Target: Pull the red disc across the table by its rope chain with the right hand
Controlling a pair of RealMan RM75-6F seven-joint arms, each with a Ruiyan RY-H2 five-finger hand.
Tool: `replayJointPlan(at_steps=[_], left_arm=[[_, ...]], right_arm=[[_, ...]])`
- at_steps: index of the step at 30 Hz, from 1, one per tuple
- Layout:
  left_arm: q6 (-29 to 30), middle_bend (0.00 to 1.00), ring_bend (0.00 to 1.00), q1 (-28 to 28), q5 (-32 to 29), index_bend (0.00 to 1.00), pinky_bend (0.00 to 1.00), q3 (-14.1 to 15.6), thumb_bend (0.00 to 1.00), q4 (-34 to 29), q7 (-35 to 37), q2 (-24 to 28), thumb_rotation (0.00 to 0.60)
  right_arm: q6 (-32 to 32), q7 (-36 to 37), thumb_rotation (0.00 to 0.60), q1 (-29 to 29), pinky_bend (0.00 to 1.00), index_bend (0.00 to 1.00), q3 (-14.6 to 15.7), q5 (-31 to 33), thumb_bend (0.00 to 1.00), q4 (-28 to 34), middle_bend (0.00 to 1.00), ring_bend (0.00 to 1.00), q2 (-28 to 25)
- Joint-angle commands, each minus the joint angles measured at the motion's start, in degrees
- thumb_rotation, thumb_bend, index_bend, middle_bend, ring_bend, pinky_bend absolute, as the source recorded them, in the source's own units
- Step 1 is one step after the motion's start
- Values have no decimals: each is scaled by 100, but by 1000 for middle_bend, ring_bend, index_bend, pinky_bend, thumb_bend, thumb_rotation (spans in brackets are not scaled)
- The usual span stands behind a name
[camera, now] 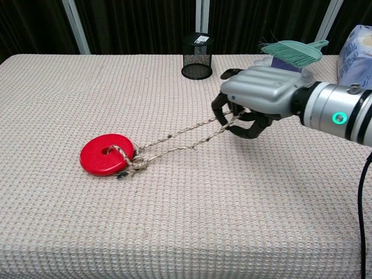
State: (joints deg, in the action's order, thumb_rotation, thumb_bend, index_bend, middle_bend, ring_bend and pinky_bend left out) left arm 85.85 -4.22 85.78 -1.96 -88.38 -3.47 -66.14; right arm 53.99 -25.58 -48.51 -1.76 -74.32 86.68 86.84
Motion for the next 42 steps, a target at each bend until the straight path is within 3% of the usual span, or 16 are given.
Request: replayJointPlan(at_steps=[1, 24, 33, 42], left_arm=[[-19, 101, 39, -12, 4, 128, 133, 4, 0, -8, -17, -13, 600], [-129, 101, 40, -90, 17, 129, 134, 13, 0, -107, -159, -23, 600], [-162, 100, 39, -122, 23, 128, 134, 15, 0, -193, -258, -18, 600], [-148, 101, 39, -106, -1, 128, 133, 20, 0, -184, -253, -16, 600]], right_arm=[[176, 211, 600, 242, 0, 1000, 62, 13, 476, 1, 956, 385, -307], [1570, 2283, 600, 2359, 0, 1000, -66, 720, 478, -749, 962, 400, -2128], [1683, 2681, 600, 2789, 0, 1000, -123, 645, 479, -1030, 962, 399, -2268], [1608, 2497, 600, 2517, 0, 1000, -401, 237, 480, -747, 962, 399, -2064]])
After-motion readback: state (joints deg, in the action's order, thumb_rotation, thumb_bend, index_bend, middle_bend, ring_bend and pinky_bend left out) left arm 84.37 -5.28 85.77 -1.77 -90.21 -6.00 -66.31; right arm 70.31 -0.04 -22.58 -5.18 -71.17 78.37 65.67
